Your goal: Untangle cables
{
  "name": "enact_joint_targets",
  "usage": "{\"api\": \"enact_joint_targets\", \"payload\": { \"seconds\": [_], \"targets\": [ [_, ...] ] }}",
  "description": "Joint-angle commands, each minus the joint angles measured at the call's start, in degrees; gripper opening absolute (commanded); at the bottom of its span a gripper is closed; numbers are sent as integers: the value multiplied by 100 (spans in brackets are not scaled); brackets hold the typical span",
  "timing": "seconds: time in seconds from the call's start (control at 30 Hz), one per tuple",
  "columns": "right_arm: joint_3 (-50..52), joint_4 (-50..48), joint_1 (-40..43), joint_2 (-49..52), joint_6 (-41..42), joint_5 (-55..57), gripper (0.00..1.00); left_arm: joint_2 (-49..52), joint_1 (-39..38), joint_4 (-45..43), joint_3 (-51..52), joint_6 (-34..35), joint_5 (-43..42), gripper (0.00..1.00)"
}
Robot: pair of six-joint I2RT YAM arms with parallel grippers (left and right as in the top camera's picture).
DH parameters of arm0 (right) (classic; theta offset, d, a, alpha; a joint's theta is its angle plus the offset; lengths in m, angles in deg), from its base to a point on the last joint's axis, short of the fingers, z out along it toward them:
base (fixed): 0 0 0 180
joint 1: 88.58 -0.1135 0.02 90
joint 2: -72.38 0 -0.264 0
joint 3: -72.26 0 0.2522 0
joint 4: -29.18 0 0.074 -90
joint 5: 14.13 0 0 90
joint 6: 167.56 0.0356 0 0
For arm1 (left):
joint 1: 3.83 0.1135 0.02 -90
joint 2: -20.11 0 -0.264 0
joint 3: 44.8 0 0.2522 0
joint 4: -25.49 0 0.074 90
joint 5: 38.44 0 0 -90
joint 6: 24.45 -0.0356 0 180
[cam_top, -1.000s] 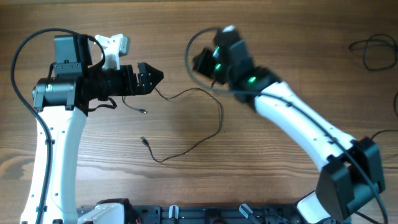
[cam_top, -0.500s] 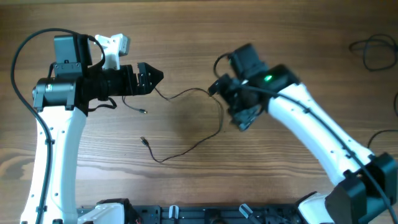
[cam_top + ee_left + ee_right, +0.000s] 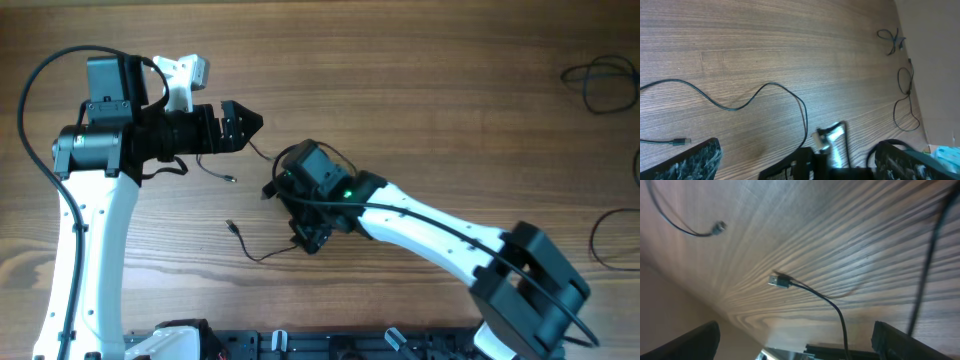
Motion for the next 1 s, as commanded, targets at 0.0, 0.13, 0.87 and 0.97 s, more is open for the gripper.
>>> {"api": "enact_joint_targets", "payload": {
  "seconds": [0.0, 0.13, 0.87, 0.97],
  "targets": [
    [68, -48, -83, 426, 87, -256, 99, -15, 9, -15, 0, -33, 20, 100],
    [68, -199, -83, 603, -85, -459, 98, -15, 9, -15, 0, -33, 20, 100],
    [55, 2400, 492, -1585, -1351, 1200, 100, -15, 9, -15, 0, -33, 20, 100],
    [55, 1982, 192, -1488, -1279, 1200, 100, -15, 9, -15, 0, -33, 20, 100]
  ]
}}
